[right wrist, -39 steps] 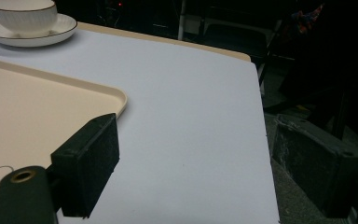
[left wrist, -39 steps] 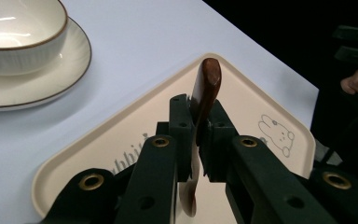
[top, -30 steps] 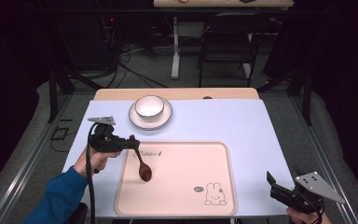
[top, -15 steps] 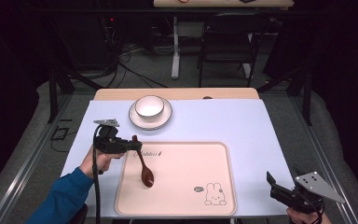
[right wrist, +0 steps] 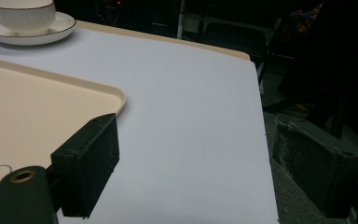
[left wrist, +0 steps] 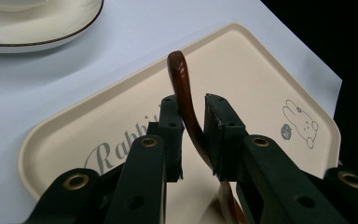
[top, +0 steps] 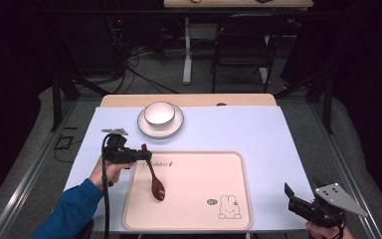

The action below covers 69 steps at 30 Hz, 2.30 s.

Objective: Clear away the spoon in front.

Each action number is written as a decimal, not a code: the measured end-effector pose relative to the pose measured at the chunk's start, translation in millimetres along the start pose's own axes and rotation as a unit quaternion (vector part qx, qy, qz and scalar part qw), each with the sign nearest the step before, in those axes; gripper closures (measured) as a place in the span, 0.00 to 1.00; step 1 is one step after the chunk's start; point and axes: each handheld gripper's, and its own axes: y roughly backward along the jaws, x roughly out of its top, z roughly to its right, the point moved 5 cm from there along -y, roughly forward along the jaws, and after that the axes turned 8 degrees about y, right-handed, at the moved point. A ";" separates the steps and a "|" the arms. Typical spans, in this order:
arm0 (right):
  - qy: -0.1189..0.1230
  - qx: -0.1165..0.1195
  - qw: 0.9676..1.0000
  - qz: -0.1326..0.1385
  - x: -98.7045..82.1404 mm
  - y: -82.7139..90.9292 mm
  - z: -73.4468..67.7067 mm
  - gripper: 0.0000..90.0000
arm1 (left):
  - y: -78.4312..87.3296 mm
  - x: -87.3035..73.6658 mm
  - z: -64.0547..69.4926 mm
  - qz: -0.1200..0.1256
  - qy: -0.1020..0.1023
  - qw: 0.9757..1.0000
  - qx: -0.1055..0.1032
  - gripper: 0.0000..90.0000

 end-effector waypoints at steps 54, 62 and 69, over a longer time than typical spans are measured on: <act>0.005 -0.002 1.000 -0.002 -0.6 2.2 -0.8 0.16 | -45.6 -17.0 -23.5 -0.078 -0.004 0.987 0.140 0.57; 0.006 -0.001 1.000 -0.001 -0.6 2.3 -1.0 0.16 | -43.7 -13.8 -20.6 -0.064 -0.013 0.984 0.165 0.30; 0.004 -0.003 1.000 -0.003 -0.4 2.1 -1.2 0.16 | -25.2 -6.7 -7.9 -0.016 -0.031 0.983 0.180 0.17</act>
